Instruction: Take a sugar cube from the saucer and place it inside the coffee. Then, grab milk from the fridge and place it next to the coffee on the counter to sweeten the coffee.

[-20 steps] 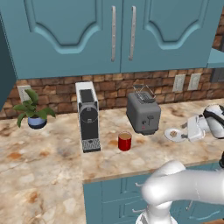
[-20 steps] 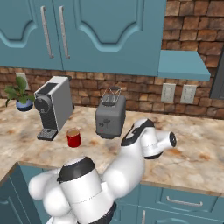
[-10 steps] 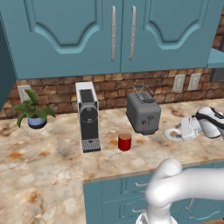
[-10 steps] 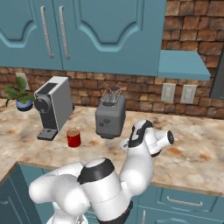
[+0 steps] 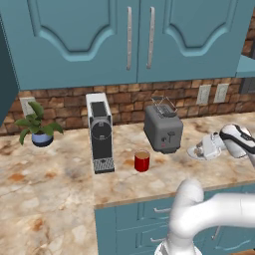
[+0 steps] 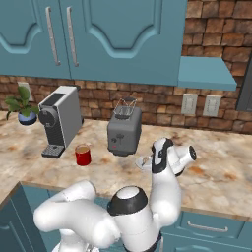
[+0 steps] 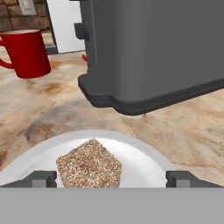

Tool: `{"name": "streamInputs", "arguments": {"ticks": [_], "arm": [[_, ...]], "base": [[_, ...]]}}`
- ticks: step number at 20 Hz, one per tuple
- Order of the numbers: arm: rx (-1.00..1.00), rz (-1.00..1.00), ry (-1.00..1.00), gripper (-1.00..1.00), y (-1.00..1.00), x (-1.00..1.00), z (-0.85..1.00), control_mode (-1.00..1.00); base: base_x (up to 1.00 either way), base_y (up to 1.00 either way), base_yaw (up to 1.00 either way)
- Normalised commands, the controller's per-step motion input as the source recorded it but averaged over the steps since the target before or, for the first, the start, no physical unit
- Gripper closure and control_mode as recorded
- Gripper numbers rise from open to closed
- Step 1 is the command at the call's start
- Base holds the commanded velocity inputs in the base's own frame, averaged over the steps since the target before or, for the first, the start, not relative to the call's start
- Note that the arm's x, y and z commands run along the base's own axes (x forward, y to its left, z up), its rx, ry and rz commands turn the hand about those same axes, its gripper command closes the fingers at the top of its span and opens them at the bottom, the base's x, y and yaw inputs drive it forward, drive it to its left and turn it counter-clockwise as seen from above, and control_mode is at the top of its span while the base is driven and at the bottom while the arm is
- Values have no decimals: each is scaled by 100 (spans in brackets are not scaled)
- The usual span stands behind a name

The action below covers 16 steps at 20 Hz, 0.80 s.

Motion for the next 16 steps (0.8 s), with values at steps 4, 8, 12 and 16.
{"name": "streamInputs", "arguments": {"ticks": [4, 8, 12, 16], "arm": [[0, 1, 0, -100, -10, 16, -25, -100], [0, 0, 0, -100, 0, 9, -14, -100], [-2, 0, 0, 100, 3, 0, -14, -100], [0, 0, 0, 100, 0, 7, 0, -100]], "base": [[0, 0, 0], [0, 0, 0], [0, 0, 0], [0, 0, 0]]}}
